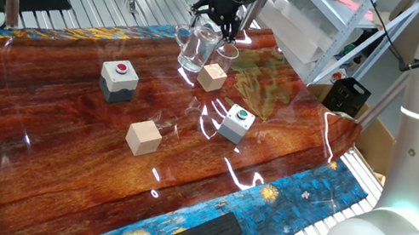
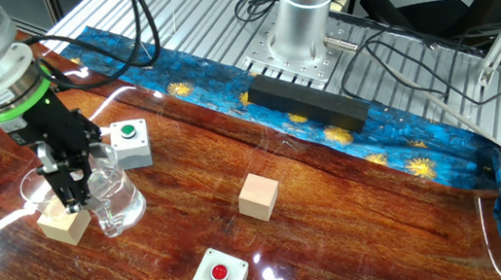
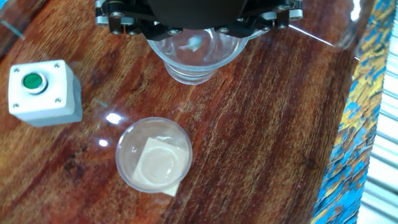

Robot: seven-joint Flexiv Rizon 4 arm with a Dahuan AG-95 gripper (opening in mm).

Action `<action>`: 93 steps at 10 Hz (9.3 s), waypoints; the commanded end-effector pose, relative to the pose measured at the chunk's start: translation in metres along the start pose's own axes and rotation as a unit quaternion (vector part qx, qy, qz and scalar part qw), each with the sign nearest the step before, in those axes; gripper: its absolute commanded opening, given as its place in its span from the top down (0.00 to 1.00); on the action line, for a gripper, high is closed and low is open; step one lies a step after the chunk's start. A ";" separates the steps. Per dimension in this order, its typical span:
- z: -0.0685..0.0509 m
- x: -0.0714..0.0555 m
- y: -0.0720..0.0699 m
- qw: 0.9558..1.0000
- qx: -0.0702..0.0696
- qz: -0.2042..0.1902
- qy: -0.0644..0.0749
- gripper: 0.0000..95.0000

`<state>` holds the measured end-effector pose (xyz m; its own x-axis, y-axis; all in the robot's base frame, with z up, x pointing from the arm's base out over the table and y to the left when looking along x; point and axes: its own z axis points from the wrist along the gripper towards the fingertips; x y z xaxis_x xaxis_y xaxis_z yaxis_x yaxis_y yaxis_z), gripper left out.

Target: Pour the water from one cup into another empty cup

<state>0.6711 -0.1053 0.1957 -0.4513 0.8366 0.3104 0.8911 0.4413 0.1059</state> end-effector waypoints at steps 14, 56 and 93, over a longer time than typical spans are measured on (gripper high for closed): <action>0.001 -0.019 0.005 0.998 -0.015 0.051 0.029 1.00; 0.003 -0.035 0.009 0.996 -0.015 0.040 0.076 1.00; -0.015 -0.033 -0.036 0.988 -0.035 0.086 0.126 1.00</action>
<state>0.6554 -0.1548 0.1955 -0.2732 0.7850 0.5560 0.9587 0.2694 0.0906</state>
